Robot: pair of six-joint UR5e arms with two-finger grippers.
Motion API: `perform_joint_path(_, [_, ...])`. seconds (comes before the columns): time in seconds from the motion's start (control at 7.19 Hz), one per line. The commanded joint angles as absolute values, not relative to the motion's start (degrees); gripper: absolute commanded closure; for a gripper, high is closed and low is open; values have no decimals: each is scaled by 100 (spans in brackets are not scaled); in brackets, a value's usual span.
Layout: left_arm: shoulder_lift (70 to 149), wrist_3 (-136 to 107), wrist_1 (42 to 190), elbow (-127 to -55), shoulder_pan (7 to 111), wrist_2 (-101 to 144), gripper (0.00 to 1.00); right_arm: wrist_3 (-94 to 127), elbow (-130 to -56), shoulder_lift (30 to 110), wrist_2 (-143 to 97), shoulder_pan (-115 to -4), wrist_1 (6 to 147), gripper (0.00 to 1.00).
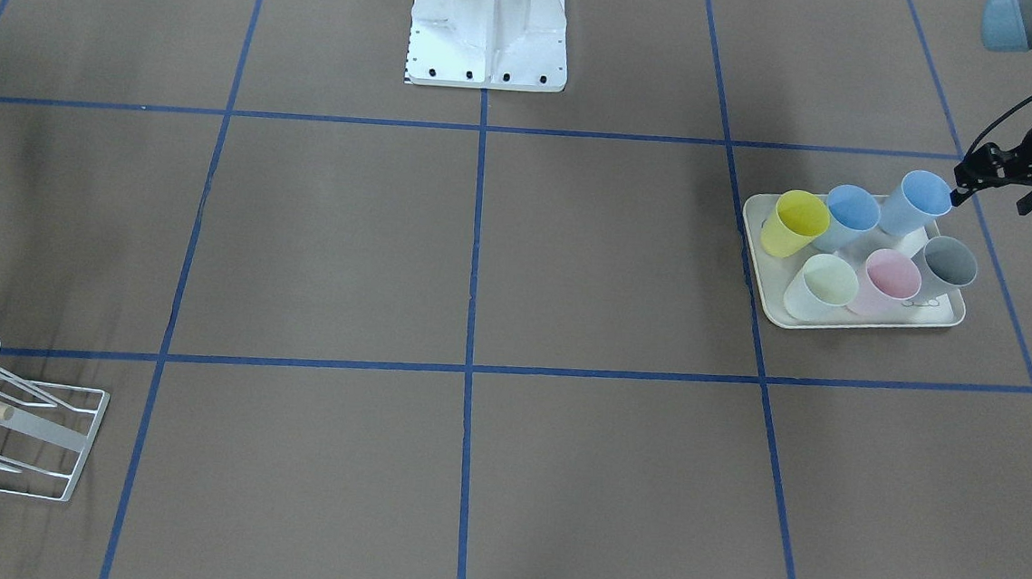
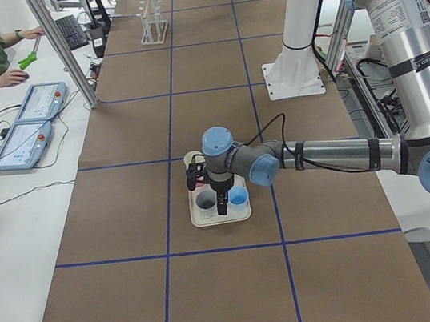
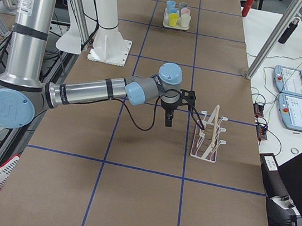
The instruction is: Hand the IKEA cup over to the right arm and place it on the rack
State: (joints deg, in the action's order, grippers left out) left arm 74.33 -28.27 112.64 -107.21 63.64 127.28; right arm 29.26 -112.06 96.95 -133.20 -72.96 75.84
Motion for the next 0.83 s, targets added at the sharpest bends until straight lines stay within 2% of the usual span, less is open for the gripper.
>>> perform_joint_path(0.0, [7436,-2865,11416,-10530,6083,12709,0,2927,-11197,9694,-13324,-7295,7585,0])
perform_joint_path(0.7, [7357,-2795,11662,-10362,5941,12770,0,2935,-11197,9686,-13324,-7286,7585,0])
